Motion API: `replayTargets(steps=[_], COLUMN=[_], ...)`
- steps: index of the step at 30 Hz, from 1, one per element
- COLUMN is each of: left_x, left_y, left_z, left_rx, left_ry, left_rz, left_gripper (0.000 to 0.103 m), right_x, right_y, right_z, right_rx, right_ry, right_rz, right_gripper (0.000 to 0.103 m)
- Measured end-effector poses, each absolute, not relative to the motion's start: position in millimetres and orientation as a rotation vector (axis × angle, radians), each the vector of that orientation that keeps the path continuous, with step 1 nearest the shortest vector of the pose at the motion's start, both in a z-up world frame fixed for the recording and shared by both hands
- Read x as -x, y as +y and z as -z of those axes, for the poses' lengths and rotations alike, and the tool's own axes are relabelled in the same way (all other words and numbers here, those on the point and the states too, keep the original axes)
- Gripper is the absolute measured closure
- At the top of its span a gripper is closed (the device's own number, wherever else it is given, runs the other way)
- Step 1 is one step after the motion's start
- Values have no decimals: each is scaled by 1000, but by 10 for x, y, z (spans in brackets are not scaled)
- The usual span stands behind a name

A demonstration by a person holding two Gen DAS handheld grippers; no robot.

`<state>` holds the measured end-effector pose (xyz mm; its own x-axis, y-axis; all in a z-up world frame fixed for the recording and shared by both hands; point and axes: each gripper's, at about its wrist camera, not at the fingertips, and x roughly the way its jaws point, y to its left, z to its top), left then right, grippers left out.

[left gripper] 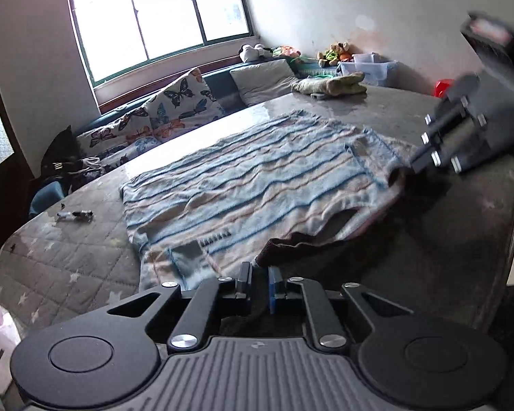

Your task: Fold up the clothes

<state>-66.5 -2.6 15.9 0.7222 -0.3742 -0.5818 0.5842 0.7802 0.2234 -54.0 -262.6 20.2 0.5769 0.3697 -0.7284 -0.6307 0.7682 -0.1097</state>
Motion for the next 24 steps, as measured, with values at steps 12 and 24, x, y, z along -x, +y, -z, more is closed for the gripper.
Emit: replayTargets(steps=[12, 24], left_x=[1000, 945], left_y=[25, 135], left_z=[6, -77], left_rx=[-550, -543], left_ry=[465, 439], left_rz=[446, 417], left_gripper=[60, 97], right_x=[235, 438], right_y=[-2767, -2840], right_z=[-599, -579], right_rx=[226, 174], right_ry=[670, 636], right_rz=[-552, -530], right_gripper=[97, 98])
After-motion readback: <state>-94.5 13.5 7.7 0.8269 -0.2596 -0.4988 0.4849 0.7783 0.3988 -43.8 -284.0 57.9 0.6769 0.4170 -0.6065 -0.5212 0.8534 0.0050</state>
